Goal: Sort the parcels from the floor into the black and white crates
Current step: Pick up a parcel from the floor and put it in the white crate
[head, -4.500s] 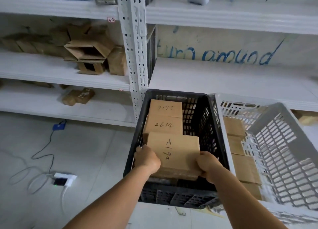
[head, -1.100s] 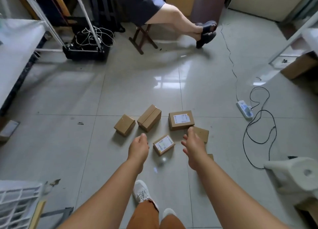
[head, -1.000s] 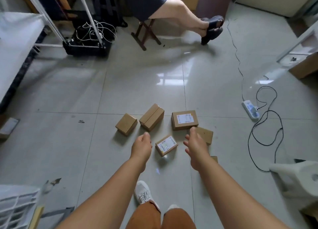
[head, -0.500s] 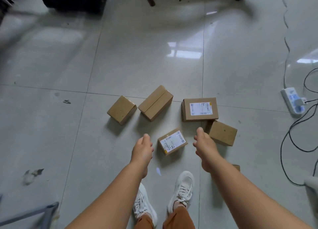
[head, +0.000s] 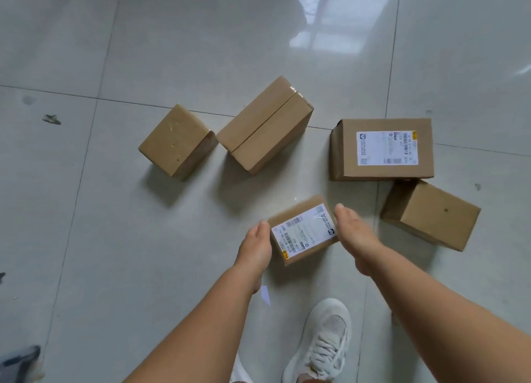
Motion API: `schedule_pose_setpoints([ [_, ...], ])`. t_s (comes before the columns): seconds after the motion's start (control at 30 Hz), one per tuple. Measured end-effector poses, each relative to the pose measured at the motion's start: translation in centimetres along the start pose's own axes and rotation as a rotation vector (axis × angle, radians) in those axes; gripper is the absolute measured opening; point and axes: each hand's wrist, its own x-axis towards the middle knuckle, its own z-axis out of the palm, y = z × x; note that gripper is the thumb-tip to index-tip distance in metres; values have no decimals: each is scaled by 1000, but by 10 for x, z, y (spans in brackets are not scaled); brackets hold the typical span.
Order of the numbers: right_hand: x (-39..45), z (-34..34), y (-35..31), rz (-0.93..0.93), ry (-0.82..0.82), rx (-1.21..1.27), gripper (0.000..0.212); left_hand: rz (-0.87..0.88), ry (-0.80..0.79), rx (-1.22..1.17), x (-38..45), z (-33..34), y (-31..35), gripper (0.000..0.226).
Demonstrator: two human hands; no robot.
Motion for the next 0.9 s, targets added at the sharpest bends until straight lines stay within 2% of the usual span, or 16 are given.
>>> schedule_pose_setpoints([
  [0.07,22,9,7,-18,-3,-51,39,-20,-15,-6,20,7,-2,34],
  [0.17,48,18,16,-28,-7,-67,40,-86,-24,-47,47,15,-6,57],
  [0.3,52,26,17,-32,-26,-36,36,-140,-32,-205,57,22,-6,50],
  [0.4,34,24,10,-24,-3,58,32,-96,-14,-249,43,18,-2,55],
  [0.5,1,15,-4,-11,18,129,41,-47,9,-244,12,1,8,56],
  [0.67,-70,-5,-36,-11,-36,239,59,11,20,-276,-66,-35,38,59],
  [0.9,-196,-38,-99,-71,40,436,59,152,73,-423,-195,-92,91,55],
])
